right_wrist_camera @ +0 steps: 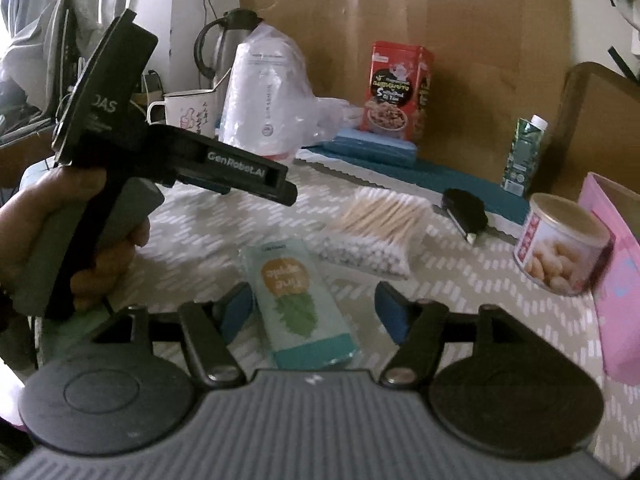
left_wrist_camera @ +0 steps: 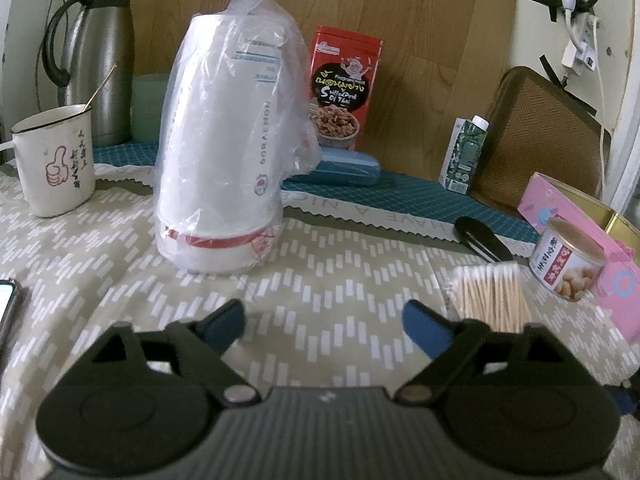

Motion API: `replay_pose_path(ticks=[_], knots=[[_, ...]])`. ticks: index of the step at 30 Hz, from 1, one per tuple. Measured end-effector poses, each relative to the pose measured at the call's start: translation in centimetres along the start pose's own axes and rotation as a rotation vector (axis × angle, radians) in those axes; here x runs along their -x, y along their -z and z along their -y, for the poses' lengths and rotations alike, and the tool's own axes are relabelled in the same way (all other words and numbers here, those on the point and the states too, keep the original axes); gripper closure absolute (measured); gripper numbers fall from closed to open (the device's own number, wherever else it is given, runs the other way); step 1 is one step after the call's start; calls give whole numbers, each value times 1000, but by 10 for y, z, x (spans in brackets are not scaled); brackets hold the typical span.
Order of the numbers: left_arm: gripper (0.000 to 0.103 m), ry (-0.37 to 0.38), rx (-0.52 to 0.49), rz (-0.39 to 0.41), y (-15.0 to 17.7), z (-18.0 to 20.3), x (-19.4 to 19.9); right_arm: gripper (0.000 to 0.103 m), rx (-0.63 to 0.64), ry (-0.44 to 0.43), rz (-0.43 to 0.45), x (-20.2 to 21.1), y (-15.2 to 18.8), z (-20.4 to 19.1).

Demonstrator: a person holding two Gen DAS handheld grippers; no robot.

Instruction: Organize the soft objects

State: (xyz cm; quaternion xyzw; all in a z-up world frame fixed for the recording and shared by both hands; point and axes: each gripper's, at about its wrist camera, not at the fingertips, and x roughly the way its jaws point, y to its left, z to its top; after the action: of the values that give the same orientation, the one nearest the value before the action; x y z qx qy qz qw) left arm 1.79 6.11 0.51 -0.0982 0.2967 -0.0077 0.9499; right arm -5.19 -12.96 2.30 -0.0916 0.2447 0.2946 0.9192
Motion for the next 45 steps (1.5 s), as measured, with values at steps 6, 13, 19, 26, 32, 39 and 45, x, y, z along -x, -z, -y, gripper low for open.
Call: replay_pose_path(ticks=[6, 13, 19, 26, 32, 39, 45], knots=[[1, 21, -2, -15, -1, -3, -2, 30, 85, 29, 3, 3, 6, -15], [1, 27, -4, -15, -1, -2, -2, 28, 132, 29, 19, 5, 7, -21], [0, 35, -7, -15, -1, -2, -2, 26, 24, -13, -16, -1, 3, -7], [0, 47, -12, -15, -2, -3, -2, 26, -60, -40, -32, -4, 2, 5], [0, 43, -25, -19, -1, -2, -3, 23, -69, -62, -44, -5, 2, 8], [0, 53, -62, -29, -2, 3, -5, 21, -53, -80, -45, -4, 3, 7], [0, 66, -82, -34, -1, 6, -5, 18, -98, -108, -48, -5, 3, 14]])
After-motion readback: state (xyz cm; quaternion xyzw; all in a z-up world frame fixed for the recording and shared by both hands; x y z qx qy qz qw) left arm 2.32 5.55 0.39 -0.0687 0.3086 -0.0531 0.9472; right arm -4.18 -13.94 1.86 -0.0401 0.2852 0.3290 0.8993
